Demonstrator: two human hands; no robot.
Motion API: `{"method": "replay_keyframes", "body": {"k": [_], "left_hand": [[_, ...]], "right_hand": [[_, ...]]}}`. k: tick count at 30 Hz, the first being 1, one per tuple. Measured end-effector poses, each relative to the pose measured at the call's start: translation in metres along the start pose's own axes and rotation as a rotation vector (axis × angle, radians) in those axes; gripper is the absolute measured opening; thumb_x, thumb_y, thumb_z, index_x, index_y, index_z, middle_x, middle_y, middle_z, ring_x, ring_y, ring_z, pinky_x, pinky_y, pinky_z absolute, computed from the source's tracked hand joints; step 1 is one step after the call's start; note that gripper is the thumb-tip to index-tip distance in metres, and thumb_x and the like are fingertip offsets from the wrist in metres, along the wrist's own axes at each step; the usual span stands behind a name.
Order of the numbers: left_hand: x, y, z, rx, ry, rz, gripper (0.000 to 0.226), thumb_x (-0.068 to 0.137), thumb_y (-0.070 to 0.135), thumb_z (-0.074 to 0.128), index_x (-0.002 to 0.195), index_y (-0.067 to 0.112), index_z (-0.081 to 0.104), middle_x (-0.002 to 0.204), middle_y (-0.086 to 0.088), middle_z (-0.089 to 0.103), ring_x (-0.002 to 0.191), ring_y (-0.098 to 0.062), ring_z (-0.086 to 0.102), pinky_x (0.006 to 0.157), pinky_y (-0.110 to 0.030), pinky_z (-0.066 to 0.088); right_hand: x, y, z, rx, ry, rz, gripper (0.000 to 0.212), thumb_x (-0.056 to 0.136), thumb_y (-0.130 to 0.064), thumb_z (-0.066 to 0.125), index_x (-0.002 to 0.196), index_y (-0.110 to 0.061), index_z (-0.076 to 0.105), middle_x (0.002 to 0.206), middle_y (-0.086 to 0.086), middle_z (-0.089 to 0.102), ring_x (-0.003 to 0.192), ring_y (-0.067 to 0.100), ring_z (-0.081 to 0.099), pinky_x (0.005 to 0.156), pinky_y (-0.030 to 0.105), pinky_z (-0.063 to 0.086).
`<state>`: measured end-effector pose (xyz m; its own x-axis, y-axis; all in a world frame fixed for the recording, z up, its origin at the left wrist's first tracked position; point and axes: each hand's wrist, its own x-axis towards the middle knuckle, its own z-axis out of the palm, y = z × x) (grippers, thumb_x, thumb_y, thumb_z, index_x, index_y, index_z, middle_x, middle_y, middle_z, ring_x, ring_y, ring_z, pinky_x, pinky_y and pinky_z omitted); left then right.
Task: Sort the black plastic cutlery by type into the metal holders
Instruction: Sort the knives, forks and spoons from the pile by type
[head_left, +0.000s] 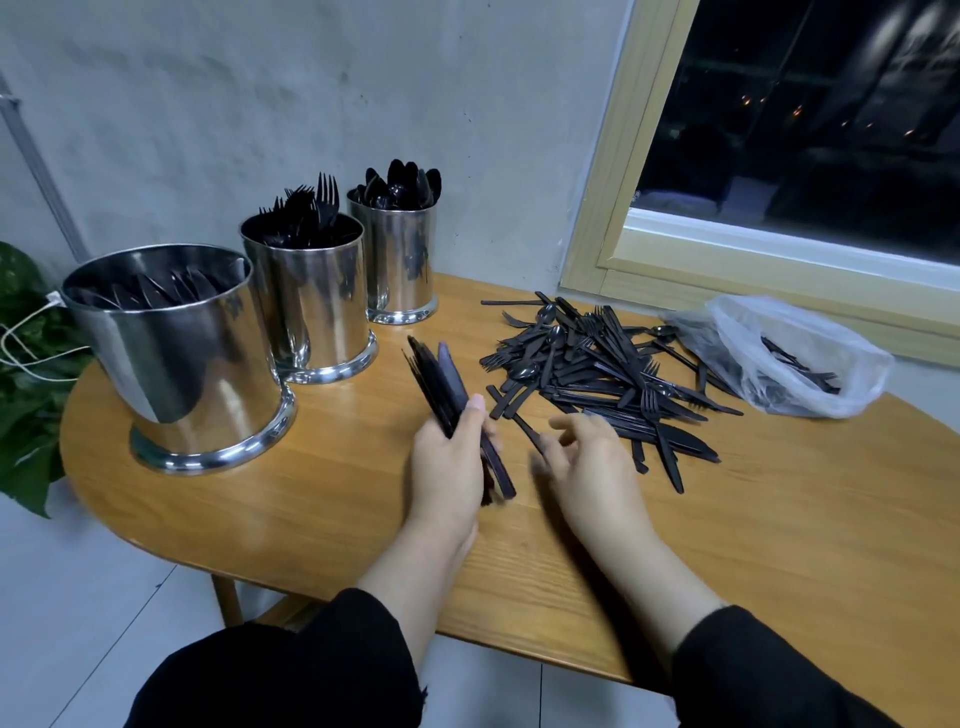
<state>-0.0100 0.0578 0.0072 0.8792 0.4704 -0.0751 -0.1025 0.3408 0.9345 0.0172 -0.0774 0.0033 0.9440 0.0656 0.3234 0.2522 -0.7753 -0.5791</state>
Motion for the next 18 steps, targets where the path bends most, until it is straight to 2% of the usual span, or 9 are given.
{"method": "replay_keyframes", "body": {"k": [3, 5, 7, 9, 12, 15, 17, 18], "left_hand": [[-0.002, 0.001, 0.003, -0.027, 0.019, 0.042, 0.020, 0.106, 0.031, 0.055, 0.097, 0.014, 0.060, 0.061, 0.001, 0.062, 0.061, -0.022, 0.065, 0.063, -0.038, 0.053], [-0.001, 0.000, 0.003, 0.044, -0.010, 0.078, 0.012, 0.105, 0.027, 0.057, 0.099, 0.018, 0.061, 0.062, 0.003, 0.058, 0.062, -0.019, 0.059, 0.063, -0.036, 0.050], [0.000, -0.001, 0.001, 0.127, -0.062, 0.092, 0.004, 0.104, 0.022, 0.058, 0.104, 0.022, 0.062, 0.068, 0.000, 0.057, 0.061, -0.015, 0.054, 0.059, -0.024, 0.048], [0.001, -0.002, 0.000, 0.194, -0.081, 0.100, 0.006, 0.104, 0.022, 0.059, 0.105, 0.025, 0.064, 0.067, -0.002, 0.053, 0.058, -0.014, 0.051, 0.055, -0.018, 0.046], [0.000, -0.004, -0.001, 0.215, -0.080, 0.082, 0.008, 0.103, 0.028, 0.062, 0.098, 0.023, 0.066, 0.059, 0.001, 0.050, 0.055, -0.012, 0.048, 0.054, -0.021, 0.044], [-0.003, -0.003, 0.000, 0.228, -0.061, 0.072, 0.024, 0.103, 0.035, 0.060, 0.085, 0.019, 0.063, 0.059, 0.003, 0.055, 0.057, -0.014, 0.052, 0.063, -0.032, 0.047], [-0.006, -0.002, 0.001, 0.256, -0.046, 0.117, 0.035, 0.102, 0.038, 0.059, 0.074, 0.018, 0.063, 0.061, 0.005, 0.060, 0.059, -0.015, 0.055, 0.066, -0.035, 0.049], [-0.007, -0.002, 0.001, 0.308, -0.057, 0.161, 0.035, 0.102, 0.040, 0.058, 0.075, 0.020, 0.066, 0.063, 0.006, 0.062, 0.059, -0.015, 0.056, 0.065, -0.035, 0.048]], "right_hand": [[0.010, 0.010, 0.000, -0.293, -0.139, 0.083, 0.036, 0.093, -0.049, 0.063, 0.116, -0.021, 0.063, 0.108, -0.001, 0.057, 0.105, 0.025, 0.058, 0.090, 0.042, 0.048], [0.014, 0.006, 0.000, -0.307, -0.147, 0.083, 0.030, 0.094, -0.048, 0.062, 0.109, -0.023, 0.065, 0.104, -0.003, 0.055, 0.102, 0.025, 0.058, 0.089, 0.043, 0.048], [0.017, 0.003, -0.001, -0.278, -0.143, 0.097, 0.024, 0.094, -0.044, 0.063, 0.106, -0.023, 0.067, 0.103, -0.004, 0.055, 0.100, 0.025, 0.059, 0.090, 0.044, 0.049], [0.022, 0.003, -0.002, -0.261, -0.176, 0.137, 0.022, 0.093, -0.041, 0.065, 0.105, -0.024, 0.067, 0.105, -0.004, 0.056, 0.100, 0.023, 0.059, 0.092, 0.045, 0.050], [0.025, 0.006, -0.008, -0.189, -0.246, 0.209, 0.014, 0.087, -0.035, 0.070, 0.095, -0.026, 0.063, 0.101, -0.004, 0.062, 0.094, 0.022, 0.061, 0.089, 0.043, 0.052], [0.015, 0.009, -0.021, -0.088, -0.258, 0.244, 0.010, 0.088, -0.023, 0.069, 0.086, -0.025, 0.059, 0.088, -0.004, 0.067, 0.082, 0.018, 0.062, 0.079, 0.037, 0.054], [0.000, 0.011, -0.031, -0.010, -0.240, 0.225, 0.009, 0.091, -0.022, 0.068, 0.086, -0.023, 0.062, 0.083, -0.005, 0.067, 0.077, 0.014, 0.062, 0.073, 0.031, 0.051], [-0.007, 0.012, -0.035, 0.036, -0.224, 0.202, 0.009, 0.091, -0.022, 0.069, 0.085, -0.023, 0.063, 0.080, -0.006, 0.067, 0.076, 0.011, 0.060, 0.071, 0.027, 0.048]]}}
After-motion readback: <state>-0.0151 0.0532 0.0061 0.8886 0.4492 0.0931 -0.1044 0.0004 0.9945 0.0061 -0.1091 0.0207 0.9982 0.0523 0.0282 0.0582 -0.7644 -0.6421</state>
